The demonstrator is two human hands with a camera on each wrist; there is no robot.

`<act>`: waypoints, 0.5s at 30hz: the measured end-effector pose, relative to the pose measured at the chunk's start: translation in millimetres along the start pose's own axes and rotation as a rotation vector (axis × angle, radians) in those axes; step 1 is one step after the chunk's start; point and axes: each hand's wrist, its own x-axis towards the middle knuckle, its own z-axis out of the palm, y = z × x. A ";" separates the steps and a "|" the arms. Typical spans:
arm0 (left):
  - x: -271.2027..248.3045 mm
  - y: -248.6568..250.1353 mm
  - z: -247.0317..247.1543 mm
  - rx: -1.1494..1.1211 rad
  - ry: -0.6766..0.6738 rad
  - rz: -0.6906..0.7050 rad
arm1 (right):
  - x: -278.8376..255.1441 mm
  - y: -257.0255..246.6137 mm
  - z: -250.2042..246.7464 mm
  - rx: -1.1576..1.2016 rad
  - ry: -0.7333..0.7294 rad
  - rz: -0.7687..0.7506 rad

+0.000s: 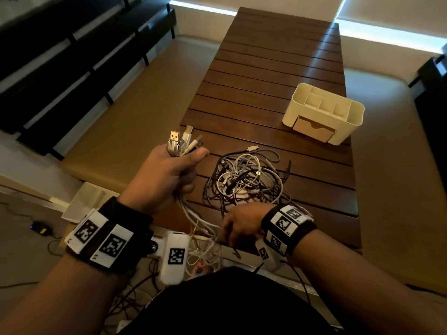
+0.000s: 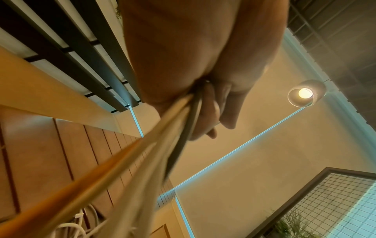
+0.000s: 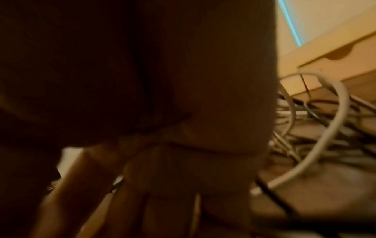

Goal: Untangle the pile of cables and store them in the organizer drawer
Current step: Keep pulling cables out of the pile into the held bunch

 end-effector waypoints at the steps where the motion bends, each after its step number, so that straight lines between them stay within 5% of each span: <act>1: 0.4 -0.8 -1.0 0.003 -0.001 -0.009 | -3.9 -0.5 -3.8 -0.036 -0.058 -0.002; 5: 2.6 -3.1 -4.5 -0.010 0.005 -0.028 | -23.8 -5.2 -21.7 0.080 0.143 -0.062; 9: 5.7 -3.7 1.7 -0.042 0.004 0.021 | -47.0 -25.3 -29.2 0.421 0.362 -0.309; 12: 6.8 -4.0 14.1 -0.098 0.017 0.081 | -42.6 -44.5 -25.5 0.425 0.324 -0.380; 15: 10.6 1.5 19.8 -0.252 0.180 0.149 | -30.2 -56.8 -17.4 0.258 0.239 -0.313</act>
